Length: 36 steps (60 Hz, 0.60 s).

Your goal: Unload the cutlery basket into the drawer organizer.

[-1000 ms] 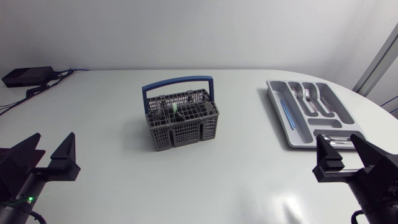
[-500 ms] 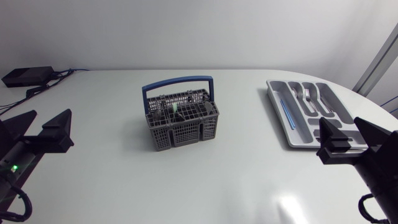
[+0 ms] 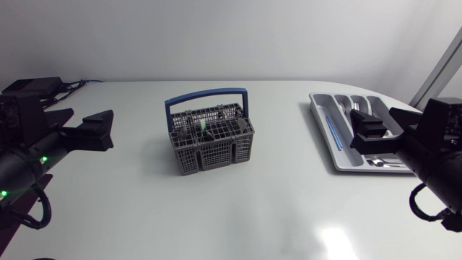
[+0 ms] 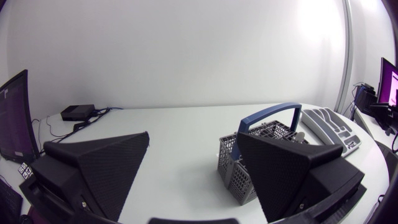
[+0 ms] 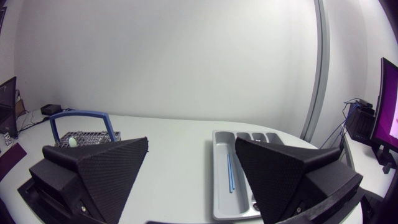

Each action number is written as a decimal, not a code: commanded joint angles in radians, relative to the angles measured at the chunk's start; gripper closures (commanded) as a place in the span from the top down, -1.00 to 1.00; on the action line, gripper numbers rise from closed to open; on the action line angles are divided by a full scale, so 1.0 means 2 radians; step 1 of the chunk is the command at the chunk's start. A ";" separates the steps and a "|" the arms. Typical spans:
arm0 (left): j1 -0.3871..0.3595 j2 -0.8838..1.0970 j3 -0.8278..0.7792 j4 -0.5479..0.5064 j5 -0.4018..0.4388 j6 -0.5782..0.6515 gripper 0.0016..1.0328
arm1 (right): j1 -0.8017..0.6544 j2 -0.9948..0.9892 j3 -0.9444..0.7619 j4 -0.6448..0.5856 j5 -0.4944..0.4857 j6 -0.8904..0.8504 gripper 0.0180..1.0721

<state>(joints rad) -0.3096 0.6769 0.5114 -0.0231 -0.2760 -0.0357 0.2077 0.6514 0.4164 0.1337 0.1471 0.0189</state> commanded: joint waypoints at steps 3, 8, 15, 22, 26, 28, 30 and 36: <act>-0.019 0.035 0.039 -0.008 -0.008 -0.024 0.92 | 0.016 0.025 0.021 -0.003 0.012 0.009 0.93; -0.029 0.063 0.057 -0.013 -0.009 -0.036 0.92 | 0.028 0.037 0.029 -0.005 0.018 0.008 0.93; -0.041 0.087 0.076 -0.018 -0.011 -0.051 0.92 | 0.046 0.056 0.039 -0.009 0.028 0.008 0.93; -0.058 0.115 0.095 -0.031 -0.013 -0.066 0.92 | 0.057 0.069 0.048 -0.018 0.033 0.007 0.93; -0.068 0.132 0.111 -0.047 -0.022 -0.075 0.92 | 0.061 0.076 0.051 -0.019 0.035 0.008 0.93; -0.071 0.141 0.119 -0.056 -0.024 -0.083 0.92 | 0.064 0.078 0.053 -0.019 0.035 0.008 0.93; -0.073 0.149 0.128 -0.064 -0.025 -0.088 0.92 | 0.066 0.079 0.053 -0.019 0.035 0.008 0.93; -0.078 0.172 0.158 -0.092 -0.025 -0.111 0.91 | 0.076 0.085 0.061 -0.027 0.040 0.008 0.93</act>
<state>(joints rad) -0.4519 0.9825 0.7517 -0.1699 -0.3168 -0.1967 0.3420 0.8047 0.5045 0.0967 0.2119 0.0189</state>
